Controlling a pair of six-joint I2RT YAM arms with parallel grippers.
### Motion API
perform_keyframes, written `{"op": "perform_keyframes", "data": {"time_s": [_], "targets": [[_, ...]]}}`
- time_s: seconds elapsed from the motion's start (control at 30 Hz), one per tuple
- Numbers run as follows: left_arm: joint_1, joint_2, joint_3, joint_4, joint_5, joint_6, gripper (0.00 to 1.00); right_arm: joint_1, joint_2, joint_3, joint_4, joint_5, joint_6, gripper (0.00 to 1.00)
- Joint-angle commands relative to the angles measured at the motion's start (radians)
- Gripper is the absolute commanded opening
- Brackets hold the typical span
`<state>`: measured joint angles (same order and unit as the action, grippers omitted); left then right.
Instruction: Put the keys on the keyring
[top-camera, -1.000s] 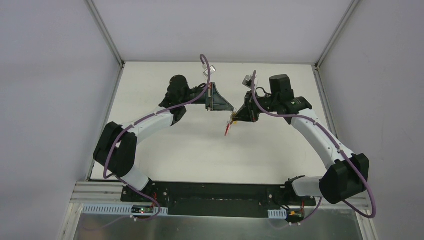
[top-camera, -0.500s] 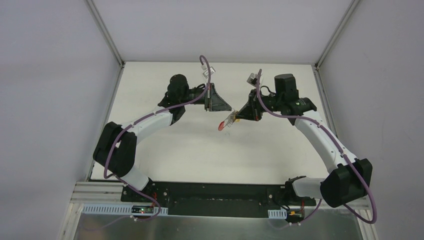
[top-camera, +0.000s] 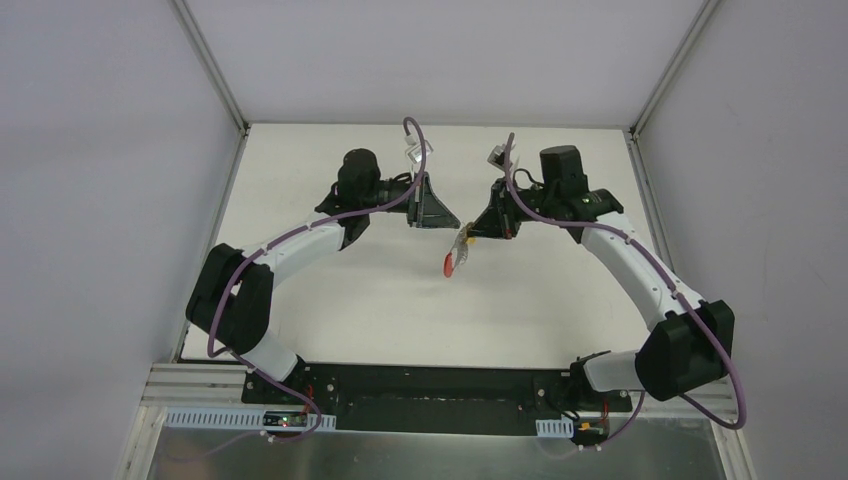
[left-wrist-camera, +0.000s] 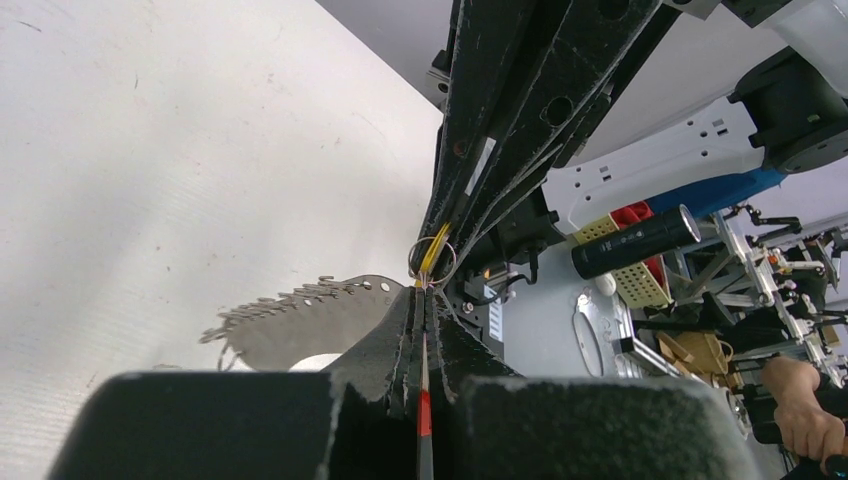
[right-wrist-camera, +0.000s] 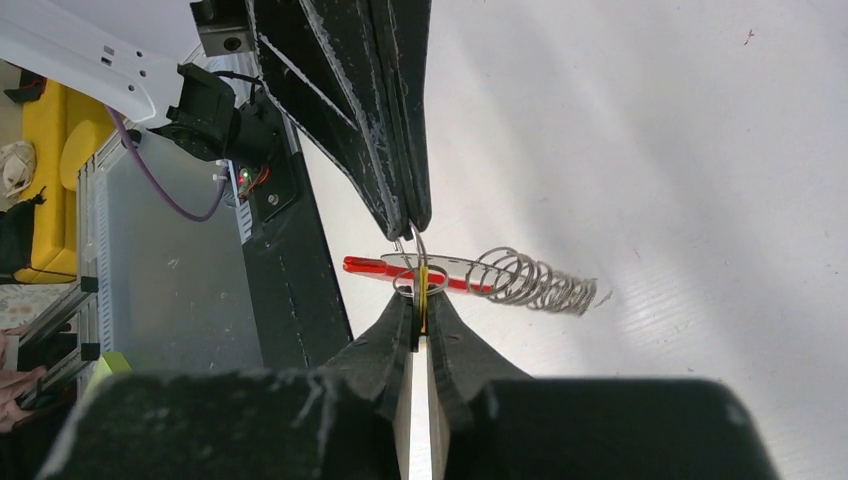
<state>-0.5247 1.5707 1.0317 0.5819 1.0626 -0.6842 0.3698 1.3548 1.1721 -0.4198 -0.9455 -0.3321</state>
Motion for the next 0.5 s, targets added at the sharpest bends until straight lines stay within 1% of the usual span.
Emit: {"op": "perform_keyframes", "data": {"time_s": [0.0,0.47], "targets": [[-0.012,-0.022,0.04,0.012,0.049,0.037,0.0,0.018,0.01,0.06,0.007,0.016,0.0,0.0],[-0.015,-0.015,0.051,0.024,0.075,0.028,0.0,0.057,0.038,0.081,-0.058,0.104,-0.071,0.0]]}}
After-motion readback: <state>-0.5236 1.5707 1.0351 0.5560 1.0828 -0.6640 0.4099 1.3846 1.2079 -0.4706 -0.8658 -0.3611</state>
